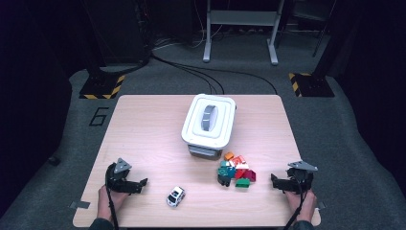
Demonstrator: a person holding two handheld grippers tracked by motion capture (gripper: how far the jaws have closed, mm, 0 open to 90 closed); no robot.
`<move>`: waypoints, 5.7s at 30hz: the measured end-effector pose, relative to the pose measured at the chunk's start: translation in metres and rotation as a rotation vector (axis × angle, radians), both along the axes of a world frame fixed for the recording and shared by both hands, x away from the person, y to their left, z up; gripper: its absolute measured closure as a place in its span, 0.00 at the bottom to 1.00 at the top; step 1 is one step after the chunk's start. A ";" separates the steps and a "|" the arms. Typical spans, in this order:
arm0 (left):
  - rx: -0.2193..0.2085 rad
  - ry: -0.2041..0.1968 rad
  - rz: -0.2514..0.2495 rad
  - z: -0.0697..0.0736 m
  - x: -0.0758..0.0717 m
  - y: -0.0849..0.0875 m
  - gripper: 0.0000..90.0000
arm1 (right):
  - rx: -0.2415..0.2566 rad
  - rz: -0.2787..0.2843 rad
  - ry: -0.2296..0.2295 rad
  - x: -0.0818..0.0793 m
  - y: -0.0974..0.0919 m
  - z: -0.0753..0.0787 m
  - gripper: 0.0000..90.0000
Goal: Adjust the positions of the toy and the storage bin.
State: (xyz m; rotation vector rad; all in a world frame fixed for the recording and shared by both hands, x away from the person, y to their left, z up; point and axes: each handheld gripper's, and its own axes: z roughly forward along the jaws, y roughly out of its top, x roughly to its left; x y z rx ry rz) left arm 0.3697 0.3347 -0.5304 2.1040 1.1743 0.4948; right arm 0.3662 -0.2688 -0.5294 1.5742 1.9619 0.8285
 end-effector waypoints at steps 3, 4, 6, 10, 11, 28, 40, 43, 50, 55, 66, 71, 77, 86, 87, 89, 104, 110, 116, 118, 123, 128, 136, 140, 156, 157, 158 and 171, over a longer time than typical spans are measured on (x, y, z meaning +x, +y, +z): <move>0.001 0.000 0.002 0.000 0.000 0.000 0.00 | 0.000 0.000 0.000 0.000 0.000 0.000 0.00; -0.009 -0.003 0.008 0.000 0.000 0.000 0.00 | 0.000 0.000 0.000 0.000 0.000 0.000 0.00; -0.008 -0.003 0.008 0.000 0.000 0.000 0.00 | 0.000 0.000 0.000 0.000 0.000 0.000 0.00; -0.009 -0.016 0.013 -0.001 0.000 -0.001 0.00 | -0.001 0.000 -0.001 0.000 0.000 0.000 0.00; -0.007 -0.016 0.013 -0.001 0.000 -0.001 0.00 | -0.002 0.001 -0.003 0.000 0.000 0.000 0.00; -0.012 -0.051 -0.016 0.020 -0.010 -0.011 0.00 | -0.001 0.002 0.000 0.000 0.000 0.000 0.00; -0.050 -0.077 -0.059 0.040 -0.032 -0.033 0.00 | -0.001 0.001 0.000 0.000 0.000 0.000 0.00; -0.052 -0.080 -0.086 0.043 -0.038 -0.044 0.00 | 0.001 -0.003 -0.001 0.000 0.001 0.000 0.00; -0.070 -0.096 -0.119 0.044 -0.053 -0.074 0.00 | 0.000 -0.003 -0.001 0.000 0.001 0.000 0.00; -0.076 -0.081 -0.155 0.040 -0.059 -0.093 0.00 | -0.002 -0.002 0.000 0.000 0.001 0.000 0.00; -0.073 -0.023 -0.194 0.020 -0.064 -0.129 0.00 | 0.001 -0.007 -0.001 0.000 0.001 0.000 0.00; -0.056 -0.027 -0.189 0.013 -0.066 -0.132 0.13 | 0.000 -0.008 -0.001 0.000 0.001 0.000 0.00; -0.052 -0.014 -0.188 0.008 -0.067 -0.132 0.29 | -0.002 -0.006 -0.001 0.000 0.001 0.000 0.00; -0.033 -0.033 -0.188 0.006 -0.069 -0.134 0.51 | -0.001 -0.010 -0.004 0.000 0.001 0.000 0.01; -0.034 -0.033 -0.178 0.005 -0.070 -0.135 0.52 | -0.003 -0.006 -0.003 0.000 0.000 0.000 0.01; -0.041 -0.036 -0.181 0.005 -0.070 -0.133 0.52 | -0.001 -0.010 -0.004 0.000 0.001 0.000 0.01; -0.064 -0.091 -0.181 0.016 -0.074 -0.124 0.53 | -0.004 -0.008 -0.004 0.000 0.000 0.000 0.01; -0.098 -0.136 -0.172 0.035 -0.078 -0.114 0.53 | -0.002 -0.009 -0.004 0.000 0.001 0.000 0.01; -0.129 -0.185 -0.149 0.051 -0.079 -0.101 0.53 | -0.003 -0.009 -0.004 0.000 0.001 0.000 0.01; -0.132 -0.190 -0.135 0.055 -0.078 -0.094 0.53 | 0.000 -0.013 -0.001 0.000 0.001 0.000 0.01; -0.128 -0.187 -0.095 0.061 -0.074 -0.074 0.53 | 0.001 -0.014 0.000 0.000 0.001 0.000 0.01; -0.111 -0.193 -0.041 0.062 -0.070 -0.054 0.53 | 0.002 -0.015 0.001 0.000 0.001 0.000 0.01; -0.084 -0.193 0.019 0.060 -0.066 -0.029 0.53 | 0.002 -0.017 0.000 0.000 0.001 0.000 0.01; -0.080 -0.181 0.042 0.060 -0.060 -0.018 0.53 | 0.004 -0.020 0.000 0.000 0.001 0.000 0.01; -0.099 -0.145 0.113 0.037 -0.041 0.021 0.53 | 0.001 -0.016 0.000 0.000 0.001 0.000 0.01; -0.097 -0.137 0.114 0.036 -0.040 0.022 0.53 | 0.004 -0.020 0.000 0.000 0.001 0.000 0.01; -0.102 -0.138 0.112 0.033 -0.039 0.023 0.53 | 0.004 -0.020 0.000 0.000 0.001 0.000 0.01; -0.104 -0.088 0.085 0.027 -0.037 0.026 0.48 | 0.001 -0.016 -0.001 0.000 0.001 0.000 0.01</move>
